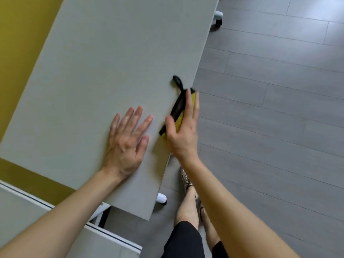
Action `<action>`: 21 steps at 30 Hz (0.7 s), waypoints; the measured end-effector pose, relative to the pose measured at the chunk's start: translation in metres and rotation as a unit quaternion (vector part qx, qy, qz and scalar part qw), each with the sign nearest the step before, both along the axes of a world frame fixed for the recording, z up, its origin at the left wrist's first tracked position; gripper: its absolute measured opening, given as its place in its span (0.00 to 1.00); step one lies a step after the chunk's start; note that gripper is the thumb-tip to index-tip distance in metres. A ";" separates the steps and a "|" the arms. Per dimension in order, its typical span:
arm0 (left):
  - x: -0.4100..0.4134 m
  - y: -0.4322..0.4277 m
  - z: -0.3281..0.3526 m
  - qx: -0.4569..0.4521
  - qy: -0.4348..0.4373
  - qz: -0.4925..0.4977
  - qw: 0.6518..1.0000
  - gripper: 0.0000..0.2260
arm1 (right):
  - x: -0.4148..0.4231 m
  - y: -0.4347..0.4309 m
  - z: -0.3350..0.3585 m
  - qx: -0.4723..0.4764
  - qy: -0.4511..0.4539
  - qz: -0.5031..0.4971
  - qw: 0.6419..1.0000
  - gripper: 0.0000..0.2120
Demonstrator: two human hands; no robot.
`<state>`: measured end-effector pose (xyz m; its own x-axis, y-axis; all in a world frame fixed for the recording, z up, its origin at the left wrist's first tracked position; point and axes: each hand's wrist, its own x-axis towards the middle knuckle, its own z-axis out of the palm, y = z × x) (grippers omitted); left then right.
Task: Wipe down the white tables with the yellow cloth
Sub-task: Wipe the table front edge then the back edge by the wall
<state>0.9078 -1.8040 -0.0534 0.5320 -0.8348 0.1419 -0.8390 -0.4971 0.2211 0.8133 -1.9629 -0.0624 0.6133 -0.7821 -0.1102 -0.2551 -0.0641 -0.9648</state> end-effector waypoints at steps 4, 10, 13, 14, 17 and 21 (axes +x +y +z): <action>-0.002 -0.003 -0.001 0.001 -0.007 0.005 1.000 0.24 | -0.092 0.106 0.014 0.042 0.004 0.095 0.995 0.42; 0.001 -0.003 -0.004 0.003 -0.020 0.005 1.000 0.24 | 0.002 -0.007 0.002 0.006 0.013 0.024 1.000 0.39; 0.002 -0.003 -0.004 0.002 -0.021 0.011 1.000 0.24 | 0.031 -0.049 -0.001 -0.005 0.036 0.004 0.999 0.40; 0.002 -0.003 -0.004 0.003 -0.021 0.013 1.000 0.24 | 0.029 -0.045 0.000 -0.003 0.031 -0.002 1.000 0.41; 0.003 -0.002 -0.005 0.002 -0.021 0.012 1.000 0.24 | -0.012 0.027 -0.007 0.020 0.005 -0.009 1.000 0.44; 0.003 0.000 -0.009 -0.018 -0.018 0.012 1.000 0.23 | -0.101 0.145 0.000 0.039 0.004 0.071 0.997 0.44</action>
